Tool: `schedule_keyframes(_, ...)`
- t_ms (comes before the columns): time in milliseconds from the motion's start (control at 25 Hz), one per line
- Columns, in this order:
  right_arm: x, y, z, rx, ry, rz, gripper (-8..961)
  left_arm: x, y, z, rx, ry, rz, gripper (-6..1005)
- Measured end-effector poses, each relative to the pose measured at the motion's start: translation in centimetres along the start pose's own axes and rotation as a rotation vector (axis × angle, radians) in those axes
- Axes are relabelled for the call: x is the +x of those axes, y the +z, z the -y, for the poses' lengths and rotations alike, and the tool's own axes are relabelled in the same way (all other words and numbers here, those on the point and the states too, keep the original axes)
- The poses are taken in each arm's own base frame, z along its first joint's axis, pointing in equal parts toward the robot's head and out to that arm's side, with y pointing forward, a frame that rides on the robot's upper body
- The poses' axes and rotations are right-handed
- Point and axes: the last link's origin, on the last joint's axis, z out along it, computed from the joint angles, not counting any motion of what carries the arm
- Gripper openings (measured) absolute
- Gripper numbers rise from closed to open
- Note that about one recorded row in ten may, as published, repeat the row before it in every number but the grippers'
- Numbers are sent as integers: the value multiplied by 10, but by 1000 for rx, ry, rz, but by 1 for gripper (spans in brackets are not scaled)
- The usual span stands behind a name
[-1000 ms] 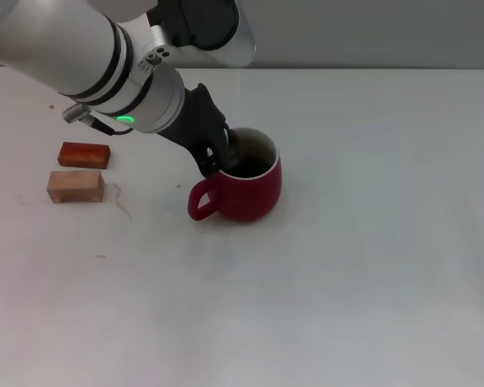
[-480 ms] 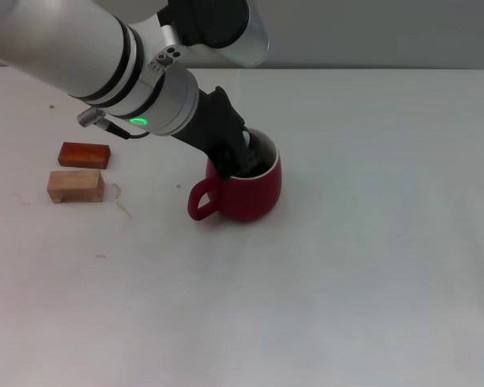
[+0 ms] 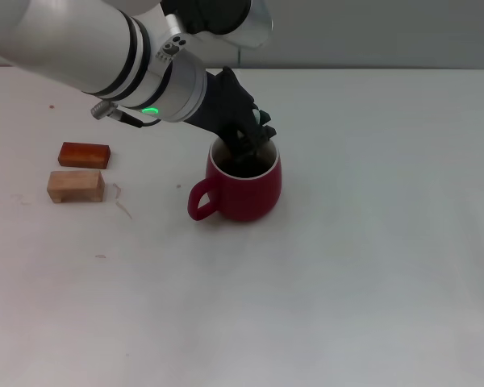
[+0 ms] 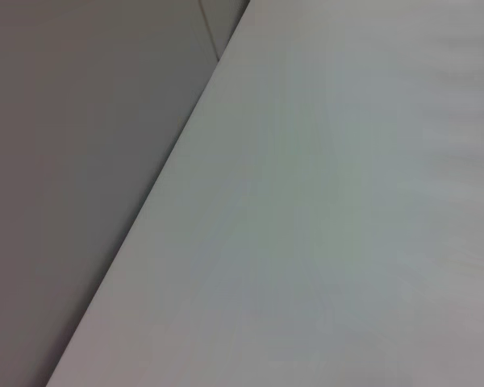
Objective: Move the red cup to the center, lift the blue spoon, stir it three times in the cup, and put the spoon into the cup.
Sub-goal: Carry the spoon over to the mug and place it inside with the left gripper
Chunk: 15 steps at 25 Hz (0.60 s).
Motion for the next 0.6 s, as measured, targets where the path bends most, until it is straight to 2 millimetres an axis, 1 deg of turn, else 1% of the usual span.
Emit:
schedule_keyframes(120, 0, 0, 0, 1, 0, 0, 575, -2, 0, 3, 10, -11, -1, 169)
schedule_keyframes(200, 0, 0, 0, 2, 0, 0, 575, -9, 0, 7, 33, -15, 20, 172)
schedule_keyframes(320, 0, 0, 0, 2, 0, 0, 575, -12, -1, 8, 41, -16, 39, 178)
schedule_keyframes(400, 0, 0, 0, 1, 1, 1, 576, -16, -1, 7, 35, -20, 62, 182)
schedule_keyframes(600, 0, 1, -1, -1, 2, 3, 575, -19, -3, 3, 8, -15, 89, 192)
